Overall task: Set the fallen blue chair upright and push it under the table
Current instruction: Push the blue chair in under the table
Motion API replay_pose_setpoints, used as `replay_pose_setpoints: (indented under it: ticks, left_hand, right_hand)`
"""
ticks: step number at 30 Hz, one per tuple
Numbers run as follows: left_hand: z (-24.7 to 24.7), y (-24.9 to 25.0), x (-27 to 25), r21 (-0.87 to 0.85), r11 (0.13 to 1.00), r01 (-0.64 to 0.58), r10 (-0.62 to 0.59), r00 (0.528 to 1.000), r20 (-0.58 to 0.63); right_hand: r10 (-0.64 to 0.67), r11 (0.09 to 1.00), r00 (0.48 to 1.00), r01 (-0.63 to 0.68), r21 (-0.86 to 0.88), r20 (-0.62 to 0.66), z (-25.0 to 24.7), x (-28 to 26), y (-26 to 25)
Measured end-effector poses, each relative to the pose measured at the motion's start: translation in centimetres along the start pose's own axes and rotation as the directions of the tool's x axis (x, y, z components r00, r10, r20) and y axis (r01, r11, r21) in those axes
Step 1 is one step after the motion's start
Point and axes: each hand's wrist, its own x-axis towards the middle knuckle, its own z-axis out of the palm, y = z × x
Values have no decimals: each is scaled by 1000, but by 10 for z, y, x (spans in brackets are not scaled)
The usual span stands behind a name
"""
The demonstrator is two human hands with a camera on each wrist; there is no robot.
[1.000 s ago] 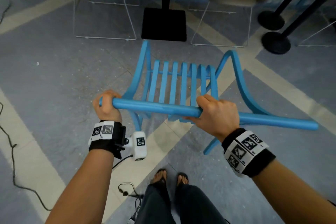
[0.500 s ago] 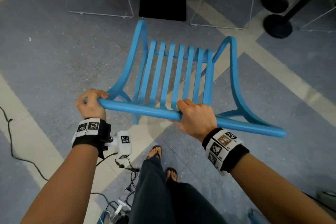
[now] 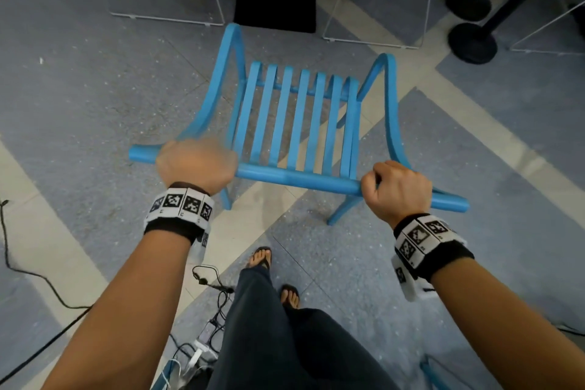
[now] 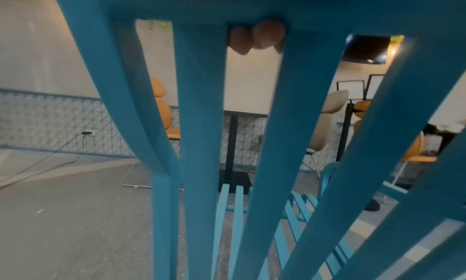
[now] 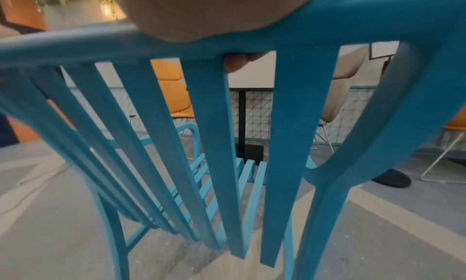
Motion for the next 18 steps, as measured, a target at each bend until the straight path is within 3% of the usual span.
replay_pose_setpoints:
  ticks: [6, 18]
  left_hand:
    - [3, 11, 27, -35, 999, 37, -39, 998, -45]
    - [23, 1, 173, 51, 984, 173, -179, 975, 129]
  right_hand:
    - [-27, 999, 998, 28, 15, -54, 8, 43, 6]
    - [-80, 996, 995, 81, 20, -57, 36, 204, -18]
